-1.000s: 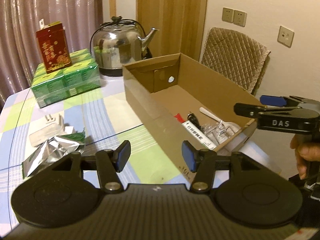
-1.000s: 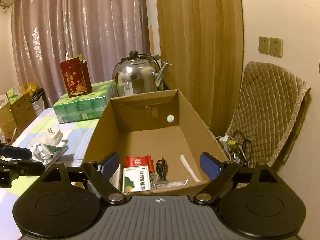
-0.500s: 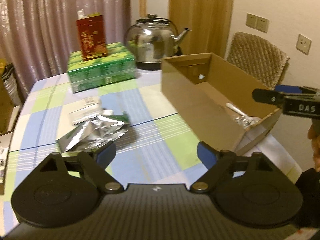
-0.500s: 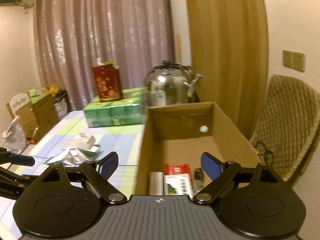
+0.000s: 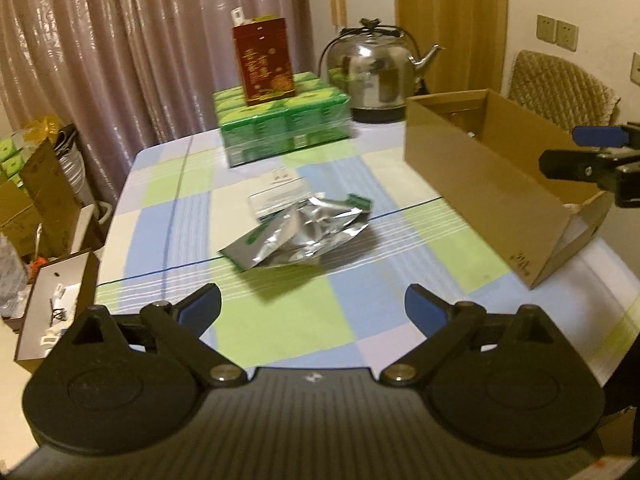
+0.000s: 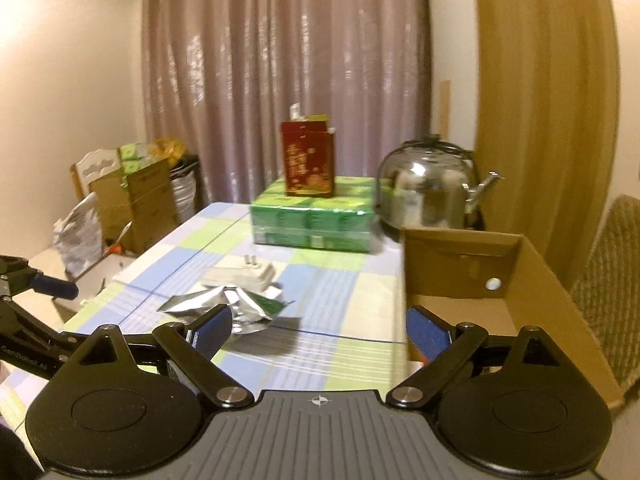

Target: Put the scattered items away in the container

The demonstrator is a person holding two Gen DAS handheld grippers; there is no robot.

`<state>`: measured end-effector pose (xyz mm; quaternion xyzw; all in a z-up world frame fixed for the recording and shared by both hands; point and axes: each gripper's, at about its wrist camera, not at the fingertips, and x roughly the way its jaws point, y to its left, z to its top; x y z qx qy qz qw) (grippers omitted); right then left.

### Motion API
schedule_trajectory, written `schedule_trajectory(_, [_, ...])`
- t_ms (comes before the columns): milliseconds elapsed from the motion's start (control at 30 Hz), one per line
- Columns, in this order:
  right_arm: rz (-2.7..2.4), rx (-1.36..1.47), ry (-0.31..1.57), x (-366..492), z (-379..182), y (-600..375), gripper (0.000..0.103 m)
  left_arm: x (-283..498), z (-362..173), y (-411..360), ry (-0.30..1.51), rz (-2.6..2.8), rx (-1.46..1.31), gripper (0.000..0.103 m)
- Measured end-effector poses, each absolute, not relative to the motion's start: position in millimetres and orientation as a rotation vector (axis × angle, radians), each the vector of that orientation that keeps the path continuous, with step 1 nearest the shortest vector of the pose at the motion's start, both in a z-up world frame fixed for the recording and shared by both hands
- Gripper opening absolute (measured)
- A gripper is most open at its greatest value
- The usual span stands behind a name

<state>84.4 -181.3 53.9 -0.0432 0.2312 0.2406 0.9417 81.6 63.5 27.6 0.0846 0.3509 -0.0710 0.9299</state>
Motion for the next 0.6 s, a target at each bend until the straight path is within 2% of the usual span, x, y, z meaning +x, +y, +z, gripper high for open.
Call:
schedule_trajectory(233, [0.542, -0.145, 0.512, 98.7, 41.3, -150.6, 0.091, 89.3, 10.3, 83.1, 0.735, -0.124, 0.254, 0.097])
schedule_trajectory(433, [0.576, -0.337, 0.581, 118.8, 12.5, -117.9, 0.091, 105.1, -16.3, 78.8, 0.721, -0.133, 0.492, 0.096])
schedule_trajectory(600, [0.587, -0.547, 0.569, 138.3, -20.4, -93.4, 0.091, 128.5, -45.8, 74.0, 0.741, -0.173, 0.647, 0.087])
